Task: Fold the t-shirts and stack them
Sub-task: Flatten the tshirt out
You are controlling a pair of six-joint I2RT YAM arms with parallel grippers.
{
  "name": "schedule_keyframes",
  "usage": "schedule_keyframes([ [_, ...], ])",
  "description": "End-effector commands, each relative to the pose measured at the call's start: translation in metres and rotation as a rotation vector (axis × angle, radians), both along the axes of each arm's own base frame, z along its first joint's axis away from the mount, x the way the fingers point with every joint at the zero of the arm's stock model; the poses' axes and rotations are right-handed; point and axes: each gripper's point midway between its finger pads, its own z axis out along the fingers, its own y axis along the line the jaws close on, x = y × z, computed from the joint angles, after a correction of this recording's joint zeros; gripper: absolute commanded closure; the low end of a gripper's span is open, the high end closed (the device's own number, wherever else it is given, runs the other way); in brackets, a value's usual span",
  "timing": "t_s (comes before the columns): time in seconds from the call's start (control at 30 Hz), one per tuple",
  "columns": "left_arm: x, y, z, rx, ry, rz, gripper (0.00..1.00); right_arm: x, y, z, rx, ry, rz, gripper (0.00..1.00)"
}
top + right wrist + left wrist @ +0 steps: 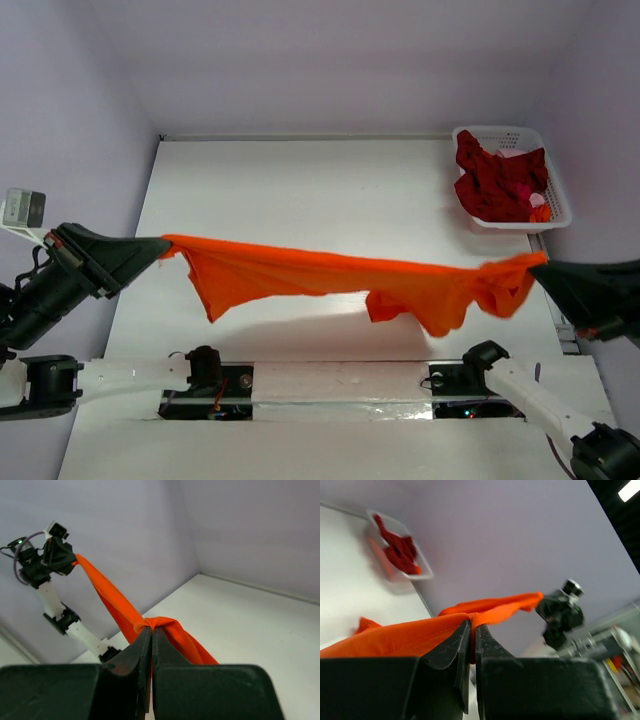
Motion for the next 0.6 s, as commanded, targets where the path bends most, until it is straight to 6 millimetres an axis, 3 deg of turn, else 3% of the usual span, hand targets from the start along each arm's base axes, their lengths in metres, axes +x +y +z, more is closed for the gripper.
schedule_keyframes([
  [0.0, -0.052, 0.009, 0.023, -0.161, -0.063, -0.254, 1.0, -0.052, -0.012, -0.01, 0.015, -0.033, 0.084, 1.0],
  [0.13, -0.079, 0.028, 0.031, -0.221, -0.094, -0.329, 1.0, -0.099, -0.019, -0.01, 0.049, -0.106, 0.183, 1.0],
  [0.23, -0.096, 0.052, 0.037, -0.243, -0.113, -0.308, 1.0, -0.125, -0.027, -0.005, 0.086, -0.139, 0.216, 1.0],
  [0.27, -0.106, 0.071, 0.049, -0.28, -0.143, -0.302, 1.0, -0.14, -0.034, 0.001, 0.103, -0.174, 0.225, 1.0],
  [0.33, -0.113, 0.079, 0.05, -0.259, -0.143, -0.269, 1.0, -0.153, -0.038, 0.003, 0.119, -0.176, 0.242, 1.0],
  [0.37, -0.121, 0.097, 0.059, -0.293, -0.164, -0.254, 1.0, -0.156, -0.04, 0.009, 0.124, -0.187, 0.242, 1.0],
  [0.47, -0.11, 0.086, 0.052, -0.236, -0.117, -0.229, 1.0, -0.144, -0.036, 0.01, 0.113, -0.152, 0.226, 1.0],
  [0.57, -0.087, 0.059, 0.041, -0.18, -0.065, -0.206, 1.0, -0.112, -0.024, 0.009, 0.1, -0.111, 0.2, 1.0],
])
